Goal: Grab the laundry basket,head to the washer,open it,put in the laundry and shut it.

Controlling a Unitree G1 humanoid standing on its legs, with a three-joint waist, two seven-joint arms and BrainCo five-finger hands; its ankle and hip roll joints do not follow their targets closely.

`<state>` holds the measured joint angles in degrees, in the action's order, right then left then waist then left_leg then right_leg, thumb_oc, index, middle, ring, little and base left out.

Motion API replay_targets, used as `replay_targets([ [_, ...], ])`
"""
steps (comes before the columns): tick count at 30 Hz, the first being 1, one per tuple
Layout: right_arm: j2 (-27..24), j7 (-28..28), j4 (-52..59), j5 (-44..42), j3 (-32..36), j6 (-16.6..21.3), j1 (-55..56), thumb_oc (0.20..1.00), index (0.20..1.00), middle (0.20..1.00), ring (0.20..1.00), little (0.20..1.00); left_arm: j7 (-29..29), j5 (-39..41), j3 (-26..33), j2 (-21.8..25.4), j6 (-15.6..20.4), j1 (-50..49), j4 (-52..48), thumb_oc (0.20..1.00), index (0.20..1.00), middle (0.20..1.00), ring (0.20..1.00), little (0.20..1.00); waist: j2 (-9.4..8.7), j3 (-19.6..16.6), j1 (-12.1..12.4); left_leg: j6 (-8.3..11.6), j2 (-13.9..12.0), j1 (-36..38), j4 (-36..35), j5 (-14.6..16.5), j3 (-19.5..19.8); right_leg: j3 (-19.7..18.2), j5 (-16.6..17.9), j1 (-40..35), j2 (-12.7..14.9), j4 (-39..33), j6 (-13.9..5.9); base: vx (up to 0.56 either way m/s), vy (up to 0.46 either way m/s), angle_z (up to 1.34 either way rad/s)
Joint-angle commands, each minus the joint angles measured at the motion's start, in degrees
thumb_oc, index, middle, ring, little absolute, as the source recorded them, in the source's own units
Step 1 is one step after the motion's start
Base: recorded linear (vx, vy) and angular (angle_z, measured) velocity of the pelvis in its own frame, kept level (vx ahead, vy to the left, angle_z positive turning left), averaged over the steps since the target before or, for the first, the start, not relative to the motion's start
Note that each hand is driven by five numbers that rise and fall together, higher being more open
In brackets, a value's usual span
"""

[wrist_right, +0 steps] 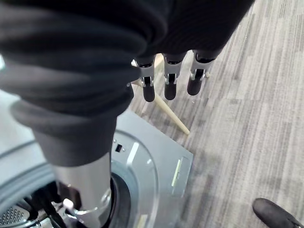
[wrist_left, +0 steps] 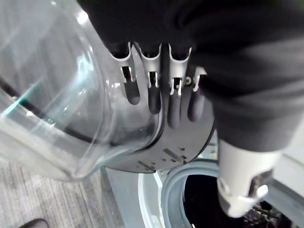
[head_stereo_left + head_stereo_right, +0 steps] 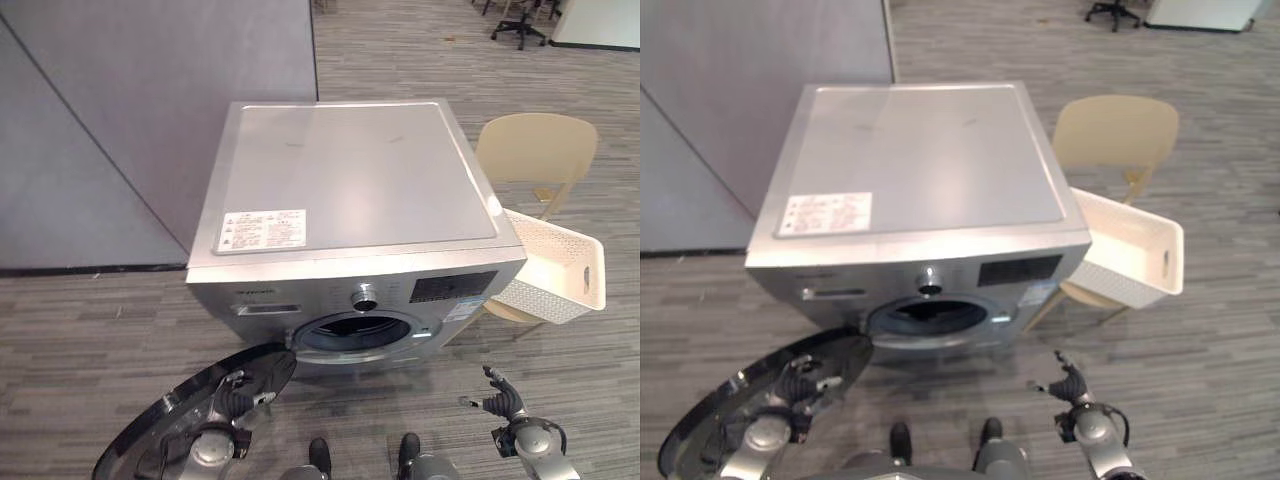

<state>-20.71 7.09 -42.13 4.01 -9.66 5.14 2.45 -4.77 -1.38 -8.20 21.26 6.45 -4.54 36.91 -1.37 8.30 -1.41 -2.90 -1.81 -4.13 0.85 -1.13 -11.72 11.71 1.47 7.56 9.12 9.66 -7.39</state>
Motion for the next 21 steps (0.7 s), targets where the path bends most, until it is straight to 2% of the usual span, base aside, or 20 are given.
replay_targets([
  [1, 0.4, -0.2, 2.4, 0.6, 0.4, 1.5, -2.1, 1.0, 1.0, 1.0, 1.0, 1.0, -2.5, -2.7, 1.5, 4.1, 1.2, 0.2, -3.3, 1.0, 1.0, 1.0, 1.0, 1.0, -0.4, 1.8, 1.2, 2.08, -0.1, -1.0, -2.5, -1.2, 0.8, -1.6, -6.0, -2.4, -4.4, 9.9, -1.96, -0.2, -0.049, 0.34],
  [2, 0.5, -0.2, 2.2, 0.6, 0.4, 1.5, -1.8, 1.0, 1.0, 1.0, 1.0, 1.0, -2.5, -3.1, 1.4, 4.2, 1.1, 0.0, -3.6, 1.0, 1.0, 1.0, 1.0, 1.0, -0.59, 1.3, 1.8, 2.15, 0.0, -1.7, -2.6, -1.7, 0.7, -1.4, -7.0, -3.8, -5.1, 9.3, -1.66, -0.21, -0.119, 0.41],
  [3, 1.1, -0.3, 1.6, -0.5, -0.2, 1.4, -1.8, 1.0, 1.0, 1.0, 1.0, 1.0, -3.0, -3.3, 1.4, 3.9, 1.1, -0.7, -4.4, 1.0, 1.0, 1.0, 1.0, 1.0, -1.24, 0.6, 3.8, 2.89, 0.1, -4.2, -2.9, -4.4, 0.7, -1.0, -10.5, -7.1, -6.5, 4.1, 0.47, -0.27, -0.171, 0.35],
  [4, 1.1, -0.1, 1.2, -0.8, -0.3, 1.4, -2.1, 1.0, 1.0, 1.0, 1.0, 1.0, -3.0, -3.6, 1.3, 3.8, 1.2, -0.8, -4.3, 1.0, 1.0, 1.0, 1.0, 1.0, -1.49, 0.2, 4.3, 3.4, 0.1, -5.4, -3.3, -5.9, 0.9, -1.7, -11.1, -8.3, -7.4, 0.3, 1.24, -0.22, -0.154, 0.1],
  [5, 1.2, -0.1, 1.1, -0.8, -0.3, 1.4, -2.1, 1.0, 1.0, 1.0, 1.0, 1.0, -3.0, -3.6, 1.3, 3.8, 1.2, -0.8, -4.3, 1.0, 1.0, 1.0, 1.0, 1.0, -1.5, 0.2, 4.3, 3.44, 0.1, -5.4, -3.4, -6.0, 0.9, -1.7, -11.0, -8.4, -7.5, 0.0, 1.28, -0.13, -0.091, -0.04],
  [6, 1.2, -0.1, 1.1, -1.0, -0.6, 1.3, -2.2, 1.0, 1.0, 1.0, 1.0, 1.0, -2.9, -3.8, 1.4, 3.4, 1.1, -1.4, -4.7, 1.0, 1.0, 1.0, 1.0, 1.0, -1.26, 0.0, 4.7, 4.06, -0.4, -6.6, -4.2, -7.8, 1.2, -2.5, -11.3, -8.6, -8.7, -2.7, 2.21, -0.14, -0.073, -0.01],
  [8, 0.4, 0.4, 1.4, -1.3, -0.6, 1.5, -2.4, 1.0, 1.0, 1.0, 1.0, 1.0, -3.0, -3.3, 1.4, 2.8, 1.2, -1.4, -5.0, 1.0, 1.0, 1.0, 1.0, 1.0, -0.38, 0.6, 5.2, 5.99, -1.2, -9.1, -4.9, -10.8, 1.3, -2.7, -10.4, -8.8, -9.8, -5.9, 2.92, -0.29, -0.077, 0.0],
  [9, -0.3, 0.5, 1.9, -1.5, -0.5, 1.5, -2.5, 1.0, 1.0, 1.0, 1.0, 1.0, -2.7, -2.9, 1.4, 2.4, 1.3, -1.4, -5.6, 1.0, 1.0, 1.0, 1.0, 1.0, 0.14, 1.3, 5.5, 6.74, -1.2, -10.3, -4.7, -11.2, 1.6, -2.4, -9.8, -8.4, -9.9, -6.8, 3.1, -0.35, -0.031, -0.02],
  [10, -0.5, 0.6, 1.9, -1.6, -0.4, 1.6, -2.7, 1.0, 1.0, 1.0, 1.0, 1.0, -2.7, -2.8, 1.2, 2.2, 1.4, -1.0, -5.6, 1.0, 1.0, 1.0, 1.0, 1.0, 0.29, 2.0, 5.7, 7.25, -0.9, -11.2, -4.0, -11.0, 2.3, -2.3, -9.4, -8.0, -9.8, -7.0, 3.18, -0.37, -0.012, 0.13],
  [11, -1.0, 0.7, 1.6, -1.6, -0.2, 1.6, -3.1, 1.0, 1.0, 1.0, 1.0, 1.0, -2.6, -2.8, 1.2, 2.0, 1.4, -0.5, -5.7, 1.0, 1.0, 1.0, 1.0, 1.0, 0.24, 2.7, 5.4, 7.08, -0.3, -12.1, -1.6, -9.5, 3.5, -1.4, -8.6, -7.3, -9.3, -7.3, 3.06, -0.36, -0.008, 0.43],
  [13, -1.0, 0.6, 1.1, -1.6, 0.3, 1.6, -3.1, 1.0, 1.0, 1.0, 1.0, 1.0, -2.4, -2.5, 1.3, 1.7, 1.4, -0.1, -6.2, 1.0, 1.0, 1.0, 1.0, 1.0, -0.66, 3.0, 4.4, 5.86, 0.1, -11.7, 3.7, -5.6, 4.4, -0.2, -6.8, -6.1, -7.6, -7.9, 2.83, -0.27, 0.007, 0.49],
  [15, -1.1, 0.2, 0.9, -1.4, 0.3, 1.6, -2.6, 1.0, 1.0, 1.0, 1.0, 1.0, -2.4, -2.7, 1.0, 1.7, 1.8, 0.4, -6.9, 1.0, 1.0, 1.0, 1.0, 1.0, -1.85, 3.1, 3.5, 5.01, 0.6, -10.2, 9.2, 0.0, 5.6, 0.2, -5.1, -5.3, -5.8, -8.5, 2.79, -0.15, 0.026, 0.36],
  [17, -1.1, -0.1, 0.1, -1.1, 0.7, 1.9, -1.8, 1.0, 1.0, 1.0, 1.0, 1.0, -2.6, -3.8, 0.4, 1.9, 2.0, 0.8, -8.3, 1.0, 1.0, 1.0, 1.0, 1.0, -1.73, 2.2, 2.0, 5.23, -0.5, -4.9, 8.9, 3.4, 5.8, 0.6, -4.4, -5.4, -5.2, -9.9, 2.42, -0.04, 0.148, 0.42],
  [21, -1.0, 0.0, -1.0, -1.2, 1.5, 1.8, -1.6, 1.0, 1.0, 1.0, 1.0, 1.0, -3.4, -5.5, -0.4, 2.5, 2.1, 2.3, -9.5, 1.0, 1.0, 1.0, 1.0, 1.0, -1.07, 0.2, 1.1, 5.12, -0.4, -2.0, 2.6, 2.4, 5.4, 1.2, -3.4, -5.4, -5.1, -11.3, 1.73, 0.04, 0.113, 0.29],
])
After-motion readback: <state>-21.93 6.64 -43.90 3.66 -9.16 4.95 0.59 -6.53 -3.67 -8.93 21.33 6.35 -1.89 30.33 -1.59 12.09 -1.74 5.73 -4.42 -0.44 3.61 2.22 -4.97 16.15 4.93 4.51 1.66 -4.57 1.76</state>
